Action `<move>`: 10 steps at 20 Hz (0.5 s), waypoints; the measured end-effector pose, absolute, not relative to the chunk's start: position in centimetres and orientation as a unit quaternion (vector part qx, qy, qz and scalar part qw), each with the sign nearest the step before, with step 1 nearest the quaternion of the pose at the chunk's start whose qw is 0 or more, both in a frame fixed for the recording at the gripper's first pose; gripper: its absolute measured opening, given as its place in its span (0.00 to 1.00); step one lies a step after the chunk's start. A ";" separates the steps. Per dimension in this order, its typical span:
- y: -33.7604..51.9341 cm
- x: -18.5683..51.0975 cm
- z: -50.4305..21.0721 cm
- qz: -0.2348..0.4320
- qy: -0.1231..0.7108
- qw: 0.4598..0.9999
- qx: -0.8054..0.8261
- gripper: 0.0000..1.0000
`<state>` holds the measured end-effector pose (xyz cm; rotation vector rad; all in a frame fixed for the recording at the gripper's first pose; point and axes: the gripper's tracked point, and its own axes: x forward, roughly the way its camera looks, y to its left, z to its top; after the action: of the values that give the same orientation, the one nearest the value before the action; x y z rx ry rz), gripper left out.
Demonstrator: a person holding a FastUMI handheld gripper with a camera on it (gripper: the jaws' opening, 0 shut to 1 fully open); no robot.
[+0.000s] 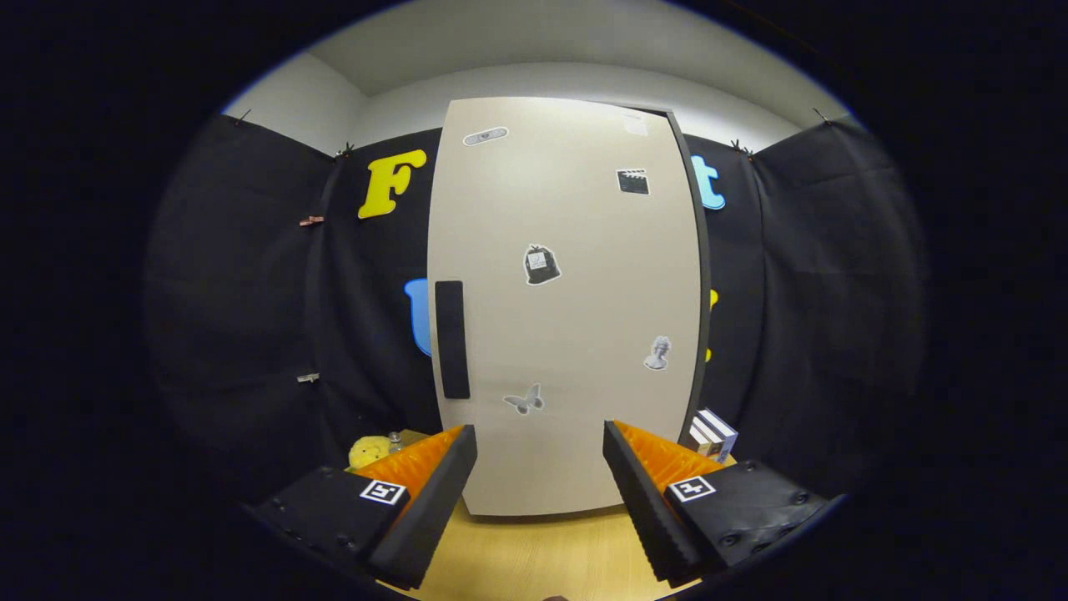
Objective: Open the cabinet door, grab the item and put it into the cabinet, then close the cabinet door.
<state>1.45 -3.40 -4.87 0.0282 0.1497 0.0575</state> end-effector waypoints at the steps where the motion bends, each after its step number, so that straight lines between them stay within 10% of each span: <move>1: -3.5 1.1 -5.1 0.024 0.076 0.997 0.016 0.98; 10: -3.8 0.7 -3.4 -0.014 0.058 0.997 0.040 0.97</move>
<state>0.66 -3.76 -3.39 0.0794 0.1154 -0.0288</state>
